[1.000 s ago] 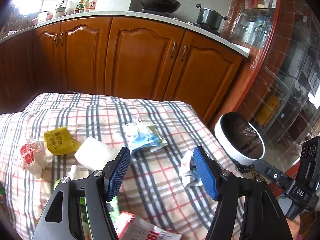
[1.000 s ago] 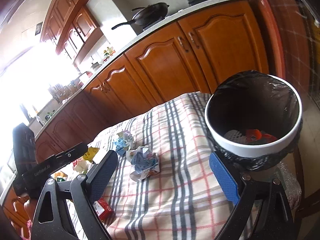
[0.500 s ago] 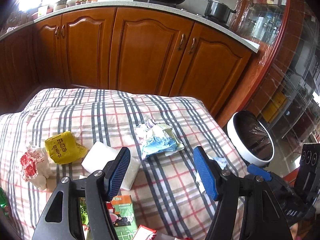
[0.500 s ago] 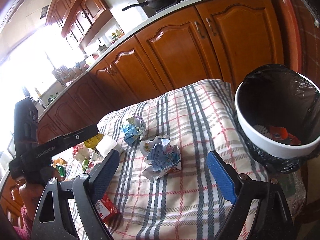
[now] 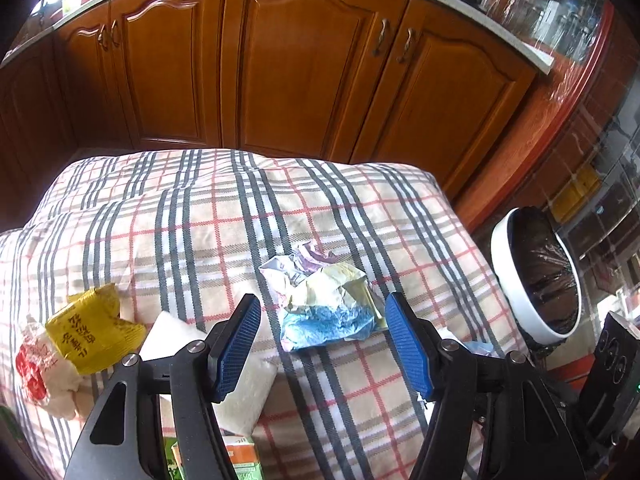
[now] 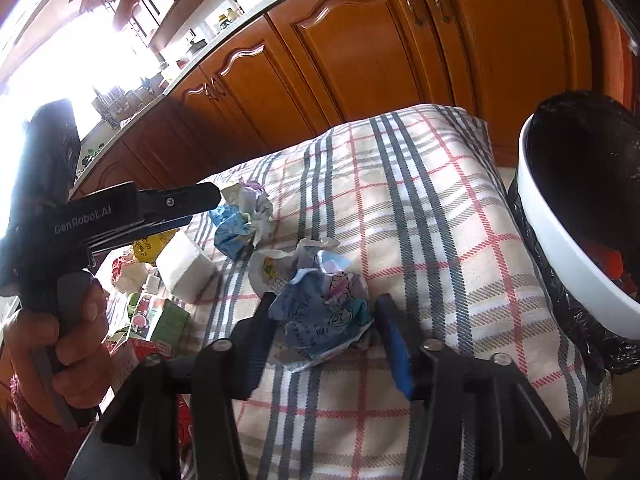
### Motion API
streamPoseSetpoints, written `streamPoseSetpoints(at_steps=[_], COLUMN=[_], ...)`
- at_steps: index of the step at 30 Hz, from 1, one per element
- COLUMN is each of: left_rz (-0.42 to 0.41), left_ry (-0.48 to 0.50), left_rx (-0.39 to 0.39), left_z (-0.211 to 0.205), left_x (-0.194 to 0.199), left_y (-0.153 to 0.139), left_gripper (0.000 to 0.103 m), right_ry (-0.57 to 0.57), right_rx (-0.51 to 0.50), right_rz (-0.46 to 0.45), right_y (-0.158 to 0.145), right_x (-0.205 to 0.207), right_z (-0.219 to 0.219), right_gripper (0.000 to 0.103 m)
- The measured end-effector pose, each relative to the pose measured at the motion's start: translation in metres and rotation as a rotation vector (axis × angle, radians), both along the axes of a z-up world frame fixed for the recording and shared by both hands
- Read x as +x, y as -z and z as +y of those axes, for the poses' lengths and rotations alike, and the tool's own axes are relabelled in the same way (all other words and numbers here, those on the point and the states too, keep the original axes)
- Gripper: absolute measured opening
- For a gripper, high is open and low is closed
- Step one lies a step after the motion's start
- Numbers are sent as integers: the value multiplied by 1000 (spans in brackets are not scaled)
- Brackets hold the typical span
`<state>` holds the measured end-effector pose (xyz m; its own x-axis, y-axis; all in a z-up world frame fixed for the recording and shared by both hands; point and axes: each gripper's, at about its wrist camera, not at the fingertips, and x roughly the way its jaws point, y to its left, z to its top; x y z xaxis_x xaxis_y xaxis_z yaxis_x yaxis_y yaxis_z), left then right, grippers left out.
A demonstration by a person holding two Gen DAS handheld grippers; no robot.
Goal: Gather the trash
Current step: 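Grasp the crumpled blue paper with the left tool while the right tool grasps another, then carry both crumpled papers over the bin and open both tools to drop them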
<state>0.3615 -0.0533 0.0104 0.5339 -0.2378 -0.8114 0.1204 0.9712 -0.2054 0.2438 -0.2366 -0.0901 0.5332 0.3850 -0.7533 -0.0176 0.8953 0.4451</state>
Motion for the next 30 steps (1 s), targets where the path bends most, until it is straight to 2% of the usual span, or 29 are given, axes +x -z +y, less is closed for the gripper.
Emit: streamPoseSetpoints(at_steps=[2,3,5,9,14,24,30], left_rz=[15,26,41,8,-19,-115,-130], left_ry=[16,29,52,79,85,135,163], left_rx=[24,33,47,65,56,-52,-87], left_z=[-6,-9,-16,-21,-20,-18,-26], left_x=[5,8,11,8,-4,-58,-83], left_y=[3,6,10,7,6,-25,-27], left_gripper=[54,40,33,26,22,21,21], right_ry=[-4,-4,-2,11,36,102,143], right_rx=[4,1,9,21,41,28,3], right_rz=[0,0,-6,-23,-56,-120,-141], right_y=[1,0,-1,-6,-19,-47,-58], right_x=[0,0,-2,-8,-21,-49,-66], right_z=[-1,-1,-3,-8,-19,-46,-62], right_gripper=[36,35,33,32,31,31,31])
